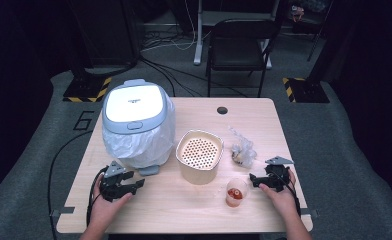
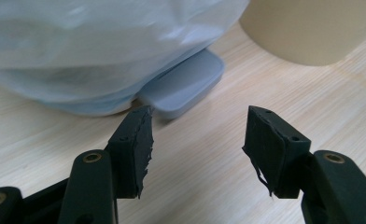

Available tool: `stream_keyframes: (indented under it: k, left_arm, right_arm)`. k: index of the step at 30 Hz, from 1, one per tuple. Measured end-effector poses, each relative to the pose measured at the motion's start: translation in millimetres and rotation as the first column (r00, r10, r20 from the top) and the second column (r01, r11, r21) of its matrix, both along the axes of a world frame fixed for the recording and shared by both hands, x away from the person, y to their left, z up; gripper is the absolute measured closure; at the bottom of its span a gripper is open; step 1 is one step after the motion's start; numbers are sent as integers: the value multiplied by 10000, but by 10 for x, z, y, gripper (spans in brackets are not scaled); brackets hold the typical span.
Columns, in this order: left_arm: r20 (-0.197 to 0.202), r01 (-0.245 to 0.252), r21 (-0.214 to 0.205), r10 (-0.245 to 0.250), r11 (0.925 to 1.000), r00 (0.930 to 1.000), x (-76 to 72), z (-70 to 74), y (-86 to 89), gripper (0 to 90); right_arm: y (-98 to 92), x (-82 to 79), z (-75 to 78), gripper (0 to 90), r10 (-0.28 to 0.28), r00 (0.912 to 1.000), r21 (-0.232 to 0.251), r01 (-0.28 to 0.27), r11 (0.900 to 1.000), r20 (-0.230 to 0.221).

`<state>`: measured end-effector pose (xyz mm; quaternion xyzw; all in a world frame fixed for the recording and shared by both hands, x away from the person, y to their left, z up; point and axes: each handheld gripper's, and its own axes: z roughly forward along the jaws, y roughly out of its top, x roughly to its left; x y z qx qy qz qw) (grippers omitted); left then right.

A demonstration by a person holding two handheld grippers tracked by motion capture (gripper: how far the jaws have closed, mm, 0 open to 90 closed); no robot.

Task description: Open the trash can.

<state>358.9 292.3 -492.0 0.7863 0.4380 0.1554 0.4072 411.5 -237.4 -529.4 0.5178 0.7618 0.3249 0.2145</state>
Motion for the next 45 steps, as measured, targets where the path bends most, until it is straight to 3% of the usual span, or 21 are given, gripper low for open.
stream_keyframes:
  k: [4,9,13,15,21,29,30,31,35,37,43,45]
  left_arm:
    - [15,274,27,-275,9996,9996,36,3,-103,415]
    - [97,628,401,-632,9972,9980,79,4,-226,413]
    - [114,477,405,-482,9980,9988,96,-9,-326,412]
    - [187,636,572,-648,9963,9977,118,-4,-337,411]
    - [157,605,436,-612,9972,9980,159,-15,-419,412]
    - [331,605,745,-631,9954,9975,206,-70,-461,407]
    - [367,558,707,-585,9959,9976,200,-76,-466,405]
    - [205,269,360,-276,9990,9994,174,-91,-494,405]
    - [420,314,461,-334,9984,9986,164,-123,-497,401]
    - [322,382,561,-401,9977,9987,164,-121,-496,401]
    - [90,246,50,-247,9997,9997,188,-132,-473,405]
    - [146,270,223,-274,9994,9995,189,-135,-479,406]
  right_arm:
    - [-3,3,-1,0,34,10000,-19,-34,10000,28]
    - [-3,3,-1,0,33,10000,-18,-33,10000,29]
    - [-4,3,-1,0,39,10000,-22,-39,10000,31]
    - [-4,3,-1,0,38,10000,-21,-38,10000,31]
    - [-3,3,-1,0,38,10000,-21,-38,10000,32]
    - [-3,3,-1,0,37,10000,-21,-37,10000,31]
    - [-1,1,-1,0,19,10000,-8,-19,10000,13]
    - [-4,3,-1,0,40,10000,-23,-40,10000,32]
    - [-4,3,-1,0,40,10000,-23,-40,10000,31]
    - [-3,3,-1,0,35,10000,-19,-35,10000,32]
    - [-1,0,-1,0,11,10000,-5,-11,10000,7]
    - [0,0,0,0,4,10000,-2,-4,10000,4]
